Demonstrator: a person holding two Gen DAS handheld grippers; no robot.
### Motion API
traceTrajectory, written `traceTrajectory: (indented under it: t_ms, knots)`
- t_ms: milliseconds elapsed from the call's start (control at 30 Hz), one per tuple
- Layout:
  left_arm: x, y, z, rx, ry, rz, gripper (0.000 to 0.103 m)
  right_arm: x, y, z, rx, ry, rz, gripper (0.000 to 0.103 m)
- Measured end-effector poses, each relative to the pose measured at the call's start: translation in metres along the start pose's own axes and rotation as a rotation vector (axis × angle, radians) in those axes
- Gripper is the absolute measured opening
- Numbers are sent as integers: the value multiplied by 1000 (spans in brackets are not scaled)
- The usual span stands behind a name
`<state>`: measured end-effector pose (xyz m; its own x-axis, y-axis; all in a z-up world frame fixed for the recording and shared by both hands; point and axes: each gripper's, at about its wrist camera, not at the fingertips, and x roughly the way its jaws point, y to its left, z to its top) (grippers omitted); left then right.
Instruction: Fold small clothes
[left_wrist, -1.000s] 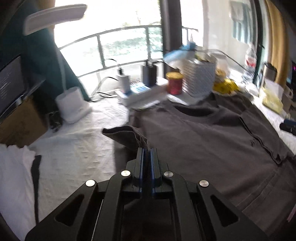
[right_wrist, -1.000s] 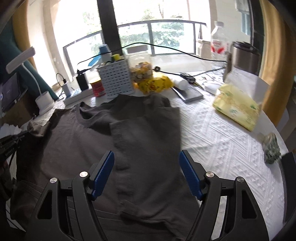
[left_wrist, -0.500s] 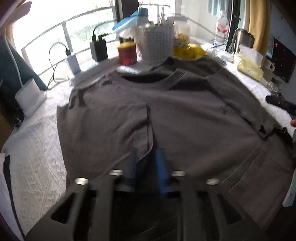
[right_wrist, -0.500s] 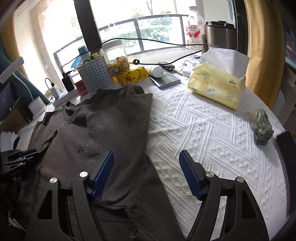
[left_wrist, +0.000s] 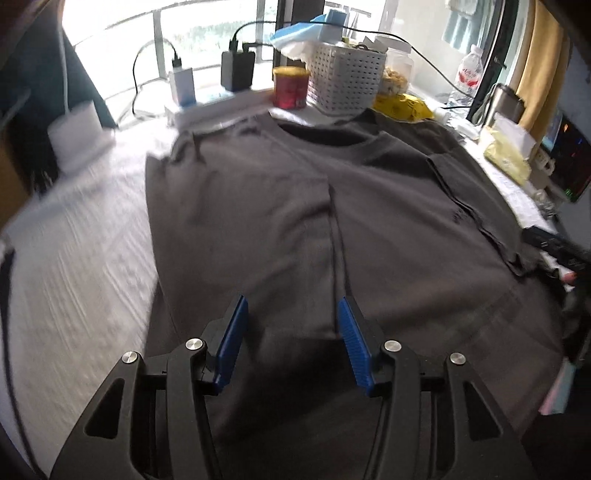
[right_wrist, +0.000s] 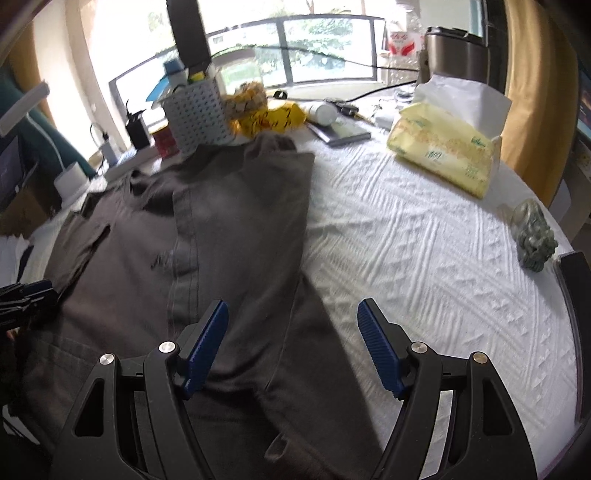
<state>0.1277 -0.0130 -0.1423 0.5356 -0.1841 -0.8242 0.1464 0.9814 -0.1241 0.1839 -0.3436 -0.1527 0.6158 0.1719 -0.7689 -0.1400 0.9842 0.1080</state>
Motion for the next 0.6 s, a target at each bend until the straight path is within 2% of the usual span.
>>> traceTrajectory:
  t_ms: [100,233,600]
  knots:
    - [-2,-6,-13,-5,14,-57,51,1,10,-6,-48,17,-14,76]
    - [-9,-14,-25,4,10,-94,51,-1,21,-12,-90,29,-35,76]
    - [-44,-7,-41,-6,-72,-100,51,-35,29,-22,-107,-8,-78,76]
